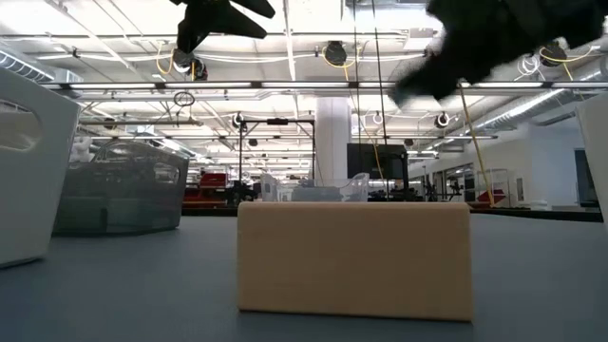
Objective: Sort & place blocks by color
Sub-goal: Put the blue blocks into the black bin
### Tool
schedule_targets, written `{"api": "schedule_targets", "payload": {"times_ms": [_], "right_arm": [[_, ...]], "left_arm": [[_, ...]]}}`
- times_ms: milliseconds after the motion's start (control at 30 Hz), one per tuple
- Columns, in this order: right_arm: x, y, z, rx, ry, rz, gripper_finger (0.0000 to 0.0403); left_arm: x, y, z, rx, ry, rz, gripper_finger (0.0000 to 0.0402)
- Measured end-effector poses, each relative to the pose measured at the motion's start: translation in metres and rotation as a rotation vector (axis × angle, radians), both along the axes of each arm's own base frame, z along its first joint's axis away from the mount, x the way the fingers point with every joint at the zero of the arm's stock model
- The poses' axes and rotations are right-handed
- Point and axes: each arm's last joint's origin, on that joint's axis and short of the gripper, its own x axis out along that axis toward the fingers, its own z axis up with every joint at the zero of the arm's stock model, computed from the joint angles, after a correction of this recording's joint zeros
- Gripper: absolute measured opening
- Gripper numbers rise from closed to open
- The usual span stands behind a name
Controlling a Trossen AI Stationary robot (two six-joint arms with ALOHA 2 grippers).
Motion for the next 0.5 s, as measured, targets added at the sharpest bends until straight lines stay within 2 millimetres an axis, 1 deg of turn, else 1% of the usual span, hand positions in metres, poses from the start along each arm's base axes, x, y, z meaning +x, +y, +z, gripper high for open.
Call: {"api": "schedule_targets", "payload": {"times_ms": [133,233,300,367,433,500], "right_arm": [[0.009,-0.007,0.031,-0.193,-0.312,0.031,0.0113],[0.010,-0.011,0.045,-0.339,-0.447,0.022,0.0113],[0.009,-0.013,0.051,-0.425,-0.505,0.015,0.0113],[0.009,-0.014,0.054,-0.485,-0.526,0.013,0.0113],[0.009,-0.015,0.054,-0.506,-0.523,0.012,0.0113],[0.009,-0.015,0.054,-0.501,-0.524,0.012,0.0113]], "left_arm": [[0.001,0.000,0.003,-0.042,-0.047,0.042,0.0136],[0.002,0.001,0.005,-0.058,-0.078,0.077,0.0136],[0.003,0.001,0.008,-0.051,-0.108,0.102,0.0136],[0.005,0.002,0.012,-0.057,-0.158,0.135,0.0136],[0.006,0.003,0.015,-0.072,-0.191,0.144,0.0136],[0.007,0.003,0.016,-0.073,-0.197,0.112,0.0141]]}}
